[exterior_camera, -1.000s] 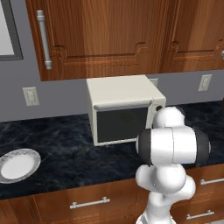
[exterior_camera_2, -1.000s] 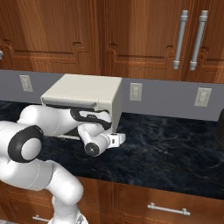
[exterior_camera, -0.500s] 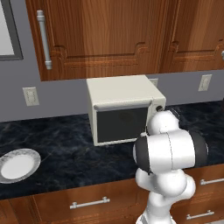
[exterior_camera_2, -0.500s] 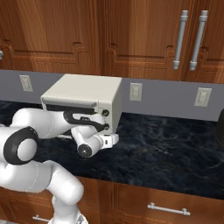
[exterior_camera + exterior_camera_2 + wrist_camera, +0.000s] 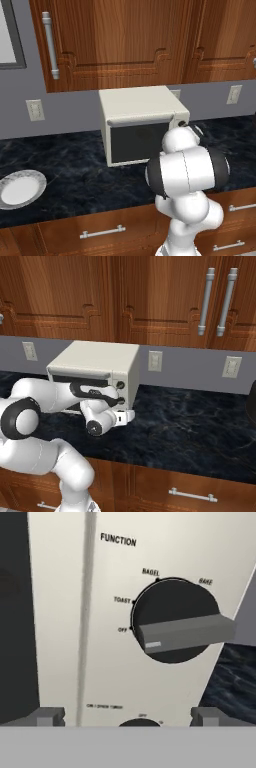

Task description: Pick up the bagel from the plate, place it on the toaster oven rack, close the door, and set the timer.

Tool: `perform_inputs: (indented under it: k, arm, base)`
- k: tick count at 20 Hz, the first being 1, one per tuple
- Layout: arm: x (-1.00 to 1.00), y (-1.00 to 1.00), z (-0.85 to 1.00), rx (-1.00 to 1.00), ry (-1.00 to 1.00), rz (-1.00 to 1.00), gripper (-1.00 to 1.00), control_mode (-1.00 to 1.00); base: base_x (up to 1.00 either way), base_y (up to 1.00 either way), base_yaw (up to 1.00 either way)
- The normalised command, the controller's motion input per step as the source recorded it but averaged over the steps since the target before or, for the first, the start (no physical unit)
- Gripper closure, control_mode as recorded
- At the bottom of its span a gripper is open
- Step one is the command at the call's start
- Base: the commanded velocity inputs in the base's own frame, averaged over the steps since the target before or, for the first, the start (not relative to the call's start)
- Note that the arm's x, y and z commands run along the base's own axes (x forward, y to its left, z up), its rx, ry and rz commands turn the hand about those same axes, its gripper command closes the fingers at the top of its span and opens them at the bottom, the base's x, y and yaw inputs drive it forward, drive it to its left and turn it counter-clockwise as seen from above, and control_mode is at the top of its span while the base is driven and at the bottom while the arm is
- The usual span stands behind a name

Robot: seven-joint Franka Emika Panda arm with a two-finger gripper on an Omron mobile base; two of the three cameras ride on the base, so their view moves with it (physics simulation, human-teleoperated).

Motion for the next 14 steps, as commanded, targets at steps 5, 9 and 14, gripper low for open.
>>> perform_inputs:
  k: [5, 9, 14]
  arm:
    - [0.0, -0.36, 0.0, 0.0, 0.0, 0.0, -1.0, -1.0]
    - [0.0, -0.06, 0.0, 0.0, 0.0, 0.0, -1.0, -1.0]
    - [0.0, 0.11, 0.0, 0.0, 0.0, 0.0, -1.0, -1.0]
  base:
    - [0.0, 0.0, 0.0]
    - [0.0, 0.0, 0.0]
    - [0.0, 0.0, 0.0]
